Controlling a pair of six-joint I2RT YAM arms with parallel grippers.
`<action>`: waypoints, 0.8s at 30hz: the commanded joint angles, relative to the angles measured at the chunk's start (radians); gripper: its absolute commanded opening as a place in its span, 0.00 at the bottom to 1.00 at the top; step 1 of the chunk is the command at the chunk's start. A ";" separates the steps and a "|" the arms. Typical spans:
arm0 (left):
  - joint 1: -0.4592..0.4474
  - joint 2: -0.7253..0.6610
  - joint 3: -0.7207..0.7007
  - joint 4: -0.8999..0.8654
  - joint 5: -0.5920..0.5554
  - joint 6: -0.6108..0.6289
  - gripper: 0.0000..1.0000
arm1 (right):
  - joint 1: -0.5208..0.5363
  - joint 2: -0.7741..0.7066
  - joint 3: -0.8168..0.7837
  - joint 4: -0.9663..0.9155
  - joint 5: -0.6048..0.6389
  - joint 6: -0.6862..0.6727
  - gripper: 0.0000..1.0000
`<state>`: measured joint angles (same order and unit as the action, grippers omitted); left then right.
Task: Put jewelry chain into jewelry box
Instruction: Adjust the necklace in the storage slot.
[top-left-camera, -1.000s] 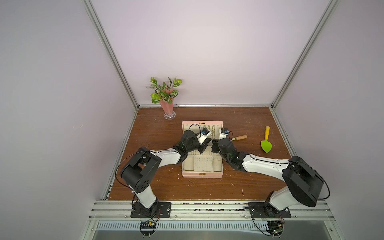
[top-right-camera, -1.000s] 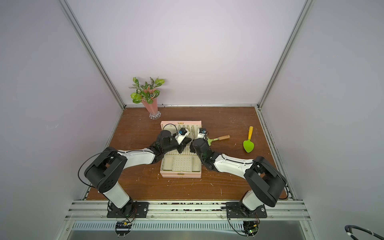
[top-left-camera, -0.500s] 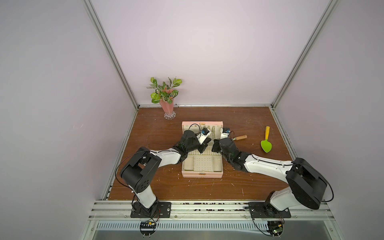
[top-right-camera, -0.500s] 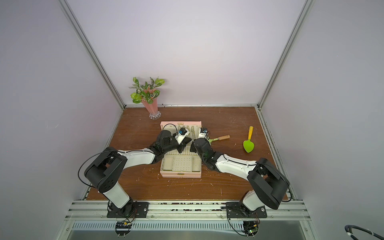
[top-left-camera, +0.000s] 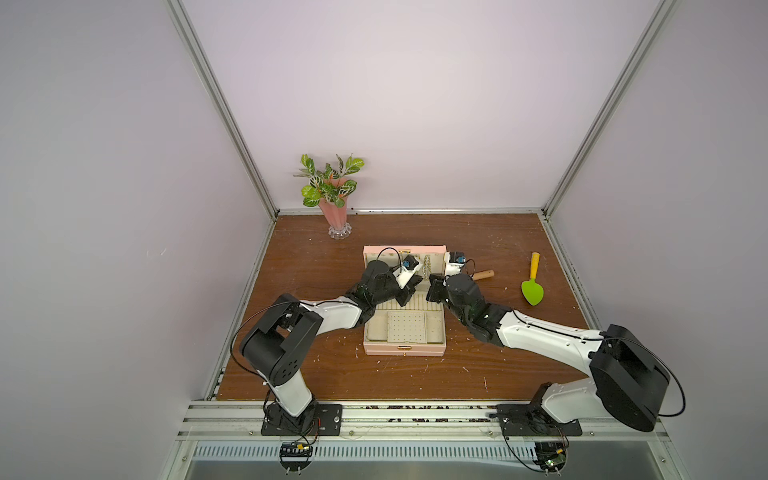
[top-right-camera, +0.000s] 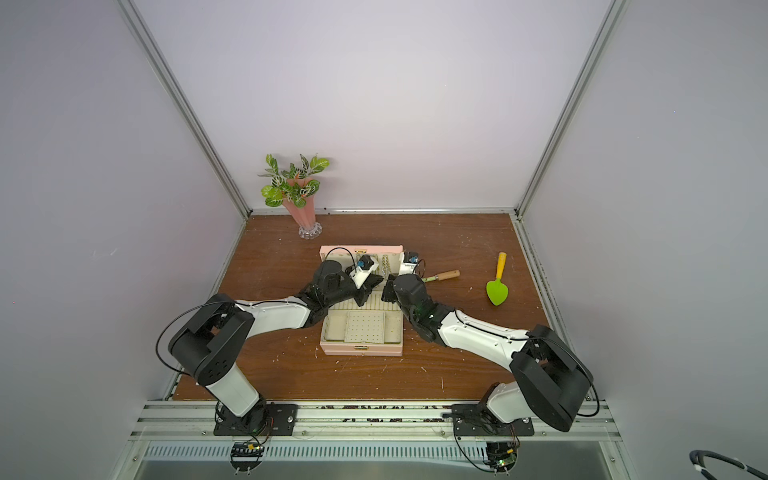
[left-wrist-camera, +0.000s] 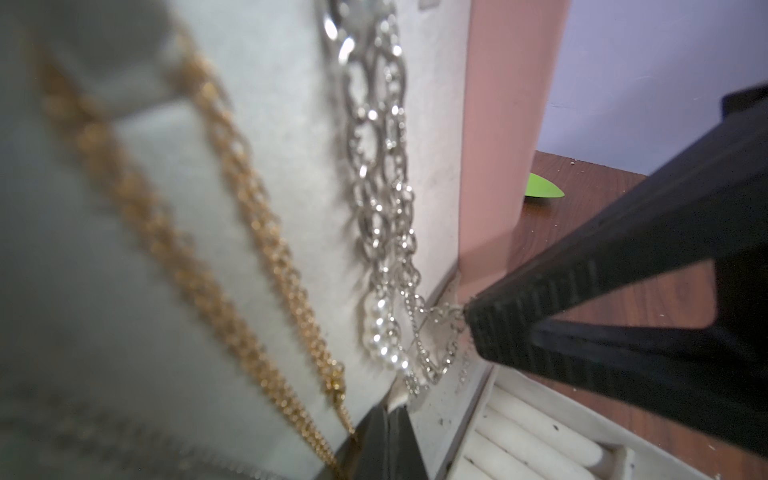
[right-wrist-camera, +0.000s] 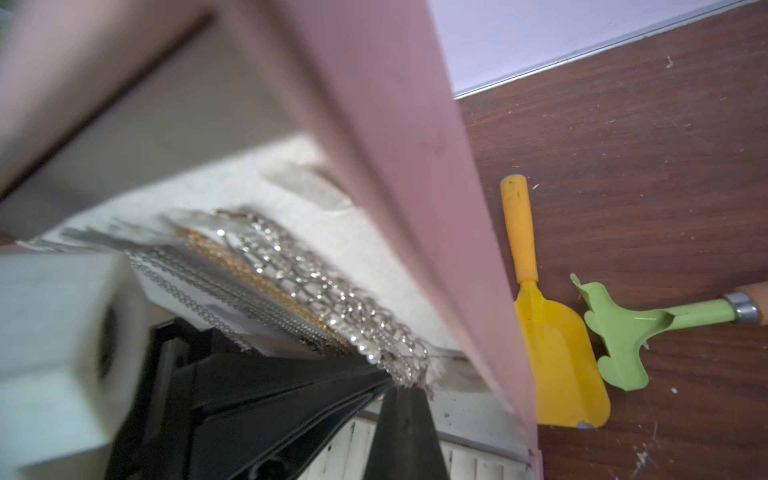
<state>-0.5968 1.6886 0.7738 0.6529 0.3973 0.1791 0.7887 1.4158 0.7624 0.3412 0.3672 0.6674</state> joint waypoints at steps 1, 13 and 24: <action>-0.002 -0.028 0.010 0.120 0.037 -0.006 0.01 | -0.007 -0.028 0.047 0.030 -0.015 -0.048 0.00; -0.003 -0.030 0.016 0.077 0.078 0.046 0.01 | -0.038 -0.022 0.075 0.042 -0.023 -0.080 0.00; -0.002 -0.043 -0.001 0.107 0.110 0.061 0.01 | -0.063 0.011 0.062 0.051 -0.042 -0.069 0.00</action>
<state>-0.5964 1.6878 0.7681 0.6552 0.4389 0.2249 0.7361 1.4200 0.7929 0.3573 0.3397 0.6060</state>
